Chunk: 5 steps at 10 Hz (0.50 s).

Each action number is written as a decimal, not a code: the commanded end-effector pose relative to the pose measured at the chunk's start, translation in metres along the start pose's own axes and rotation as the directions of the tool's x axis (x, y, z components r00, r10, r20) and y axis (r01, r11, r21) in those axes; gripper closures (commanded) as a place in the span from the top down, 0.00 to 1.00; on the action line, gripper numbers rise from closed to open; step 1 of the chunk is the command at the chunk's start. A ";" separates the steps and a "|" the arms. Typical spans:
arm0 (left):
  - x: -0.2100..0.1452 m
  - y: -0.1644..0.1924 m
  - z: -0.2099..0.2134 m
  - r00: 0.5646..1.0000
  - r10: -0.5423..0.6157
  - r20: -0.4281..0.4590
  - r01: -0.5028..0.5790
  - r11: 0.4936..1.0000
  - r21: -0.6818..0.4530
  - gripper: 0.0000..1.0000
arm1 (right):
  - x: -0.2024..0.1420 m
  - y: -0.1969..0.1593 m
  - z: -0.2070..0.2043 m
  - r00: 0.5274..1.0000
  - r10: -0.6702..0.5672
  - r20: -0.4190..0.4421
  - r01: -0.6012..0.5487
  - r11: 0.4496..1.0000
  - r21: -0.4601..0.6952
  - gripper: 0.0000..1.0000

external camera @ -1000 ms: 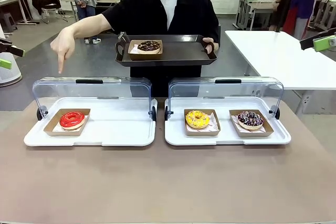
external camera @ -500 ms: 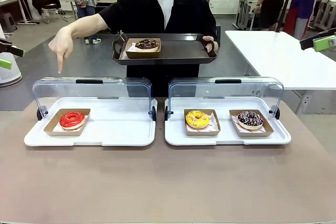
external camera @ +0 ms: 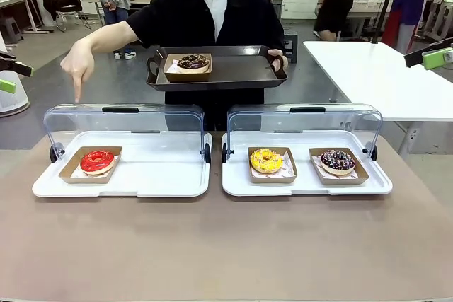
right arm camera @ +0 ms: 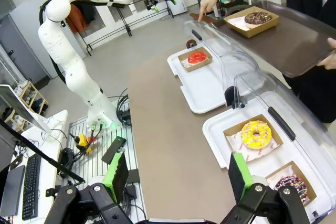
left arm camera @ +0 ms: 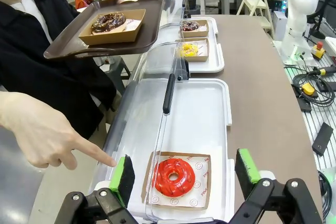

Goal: Provide the desired donut to the person.
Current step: Pick up and lift the Paper togo box containing the Donut pointed at by the person.

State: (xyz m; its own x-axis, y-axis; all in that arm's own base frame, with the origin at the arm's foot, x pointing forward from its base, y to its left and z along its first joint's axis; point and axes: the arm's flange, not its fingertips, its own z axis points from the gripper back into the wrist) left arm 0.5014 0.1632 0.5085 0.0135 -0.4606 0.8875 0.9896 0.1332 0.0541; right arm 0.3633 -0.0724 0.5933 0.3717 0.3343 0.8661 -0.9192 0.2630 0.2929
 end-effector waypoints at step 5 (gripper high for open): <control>0.000 0.000 0.000 1.000 -0.019 0.002 0.019 1.000 -0.002 1.00 | 0.002 0.000 -0.001 1.000 0.011 0.012 -0.011 1.000 0.008 1.00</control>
State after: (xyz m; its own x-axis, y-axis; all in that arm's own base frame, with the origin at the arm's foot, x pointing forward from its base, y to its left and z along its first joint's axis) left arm 0.5014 0.1632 0.5085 0.0135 -0.4606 0.8875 0.9896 0.1332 0.0541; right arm 0.3633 -0.0724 0.5933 0.3717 0.3343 0.8661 -0.9192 0.2630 0.2929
